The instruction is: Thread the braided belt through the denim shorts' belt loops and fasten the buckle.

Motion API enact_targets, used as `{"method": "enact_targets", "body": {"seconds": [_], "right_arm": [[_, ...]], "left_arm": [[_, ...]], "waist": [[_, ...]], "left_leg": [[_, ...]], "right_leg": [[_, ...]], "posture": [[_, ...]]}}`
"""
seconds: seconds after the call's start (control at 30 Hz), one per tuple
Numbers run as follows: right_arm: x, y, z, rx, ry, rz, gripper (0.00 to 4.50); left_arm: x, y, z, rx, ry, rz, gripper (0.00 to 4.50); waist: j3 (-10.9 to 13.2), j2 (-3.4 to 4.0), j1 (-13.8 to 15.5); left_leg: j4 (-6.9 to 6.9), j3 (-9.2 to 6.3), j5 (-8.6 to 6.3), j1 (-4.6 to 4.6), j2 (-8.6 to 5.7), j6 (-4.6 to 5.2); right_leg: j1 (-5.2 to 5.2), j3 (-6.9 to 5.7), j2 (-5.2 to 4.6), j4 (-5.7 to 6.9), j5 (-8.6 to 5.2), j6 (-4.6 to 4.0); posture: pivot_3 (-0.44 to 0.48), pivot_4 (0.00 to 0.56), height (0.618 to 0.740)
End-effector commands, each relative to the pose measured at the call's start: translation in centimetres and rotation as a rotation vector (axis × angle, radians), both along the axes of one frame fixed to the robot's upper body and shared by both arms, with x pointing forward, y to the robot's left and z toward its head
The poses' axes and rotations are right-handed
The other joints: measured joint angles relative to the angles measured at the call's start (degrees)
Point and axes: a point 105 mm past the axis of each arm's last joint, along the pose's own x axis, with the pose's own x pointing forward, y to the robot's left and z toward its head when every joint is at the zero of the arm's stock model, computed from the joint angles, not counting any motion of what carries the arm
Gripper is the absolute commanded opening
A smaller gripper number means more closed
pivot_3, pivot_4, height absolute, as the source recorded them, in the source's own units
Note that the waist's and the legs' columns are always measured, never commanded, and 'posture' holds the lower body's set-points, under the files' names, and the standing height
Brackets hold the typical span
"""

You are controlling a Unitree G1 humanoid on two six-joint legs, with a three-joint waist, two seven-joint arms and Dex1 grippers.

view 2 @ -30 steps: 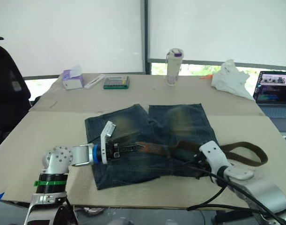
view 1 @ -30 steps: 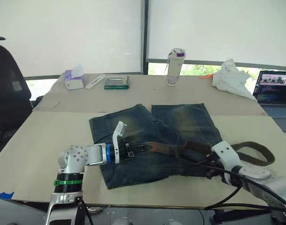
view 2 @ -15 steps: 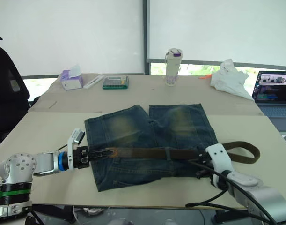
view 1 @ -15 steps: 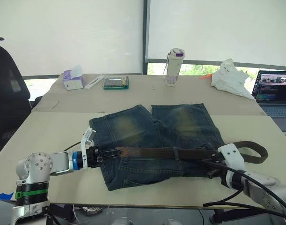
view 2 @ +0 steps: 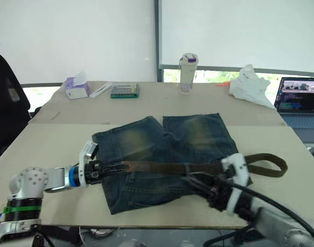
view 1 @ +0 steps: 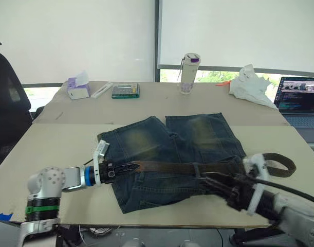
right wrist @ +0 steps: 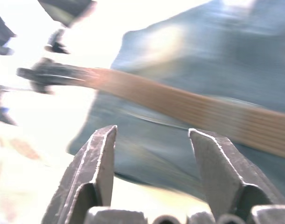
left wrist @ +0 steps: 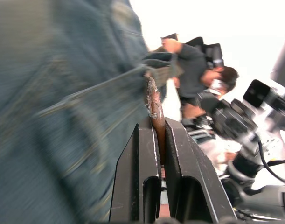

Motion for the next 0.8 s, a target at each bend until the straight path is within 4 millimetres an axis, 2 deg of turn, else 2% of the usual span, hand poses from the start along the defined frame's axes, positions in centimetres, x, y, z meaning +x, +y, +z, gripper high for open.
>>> {"method": "enact_targets", "body": {"seconds": [0.03,0.13,0.2,0.27,0.67,0.77,0.8], "right_arm": [[0.4,3.2,0.2,0.076,0.038,0.022,2.59],[1.5,5.0,-1.5,0.068,0.116,-0.013,2.59],[2.9,5.0,-2.6,0.097,0.176,-0.105,2.59],[3.8,4.7,-2.8,0.139,0.199,-0.167,2.59],[5.5,6.0,-1.2,0.323,0.212,-0.186,2.59],[5.4,6.5,-1.4,0.312,0.220,-0.170,2.59],[5.4,6.7,-1.5,0.304,0.222,-0.167,2.09]], "left_arm": [[0.4,-0.9,1.4,-0.067,-0.028,-0.027,0.00],[0.2,-1.5,1.6,-0.075,-0.037,-0.062,0.00],[0.1,-1.6,1.8,-0.083,-0.034,-0.076,0.00],[0.0,-1.5,1.9,-0.081,-0.031,-0.089,0.00],[-0.9,-1.8,1.9,-0.047,-0.046,-0.118,0.00],[-1.1,-2.1,1.9,-0.030,-0.056,-0.125,0.00],[-1.1,-2.2,1.9,-0.026,-0.060,-0.123,0.00]], "waist": [[0.02,0.02,-0.16],[0.02,0.03,-0.44],[0.01,0.04,-0.50],[0.01,0.05,-0.38],[0.02,0.07,-1.04],[0.03,0.10,-1.07],[0.03,0.10,-1.07]], "left_leg": [[0.00,0.01,0.00,-0.01,-0.02,0.00],[-0.03,0.01,0.00,-0.01,-0.06,0.00],[-0.03,0.01,0.00,-0.01,-0.08,0.00],[-0.02,0.01,0.00,-0.01,-0.10,0.00],[-0.03,0.02,0.00,0.03,-0.09,0.00],[-0.03,0.02,0.00,0.04,-0.09,0.00],[-0.03,0.02,0.00,0.04,-0.09,0.00]], "right_leg": [[-0.03,-0.01,-0.01,0.01,0.00,0.00],[-0.08,-0.02,0.01,0.03,0.00,0.00],[-0.09,-0.02,0.06,0.04,0.00,-0.01],[-0.08,-0.03,0.08,0.05,0.00,-0.01],[-0.08,-0.03,0.27,0.10,0.00,0.00],[-0.09,-0.02,0.28,0.12,0.00,0.00],[-0.09,-0.02,0.28,0.11,0.00,0.00]], "posture": [[0.000,0.150,0.740],[0.000,0.150,0.740],[0.000,0.150,0.740],[0.000,0.150,0.740],[0.000,0.150,0.740],[0.000,0.150,0.740],[0.000,0.150,0.740]]}}
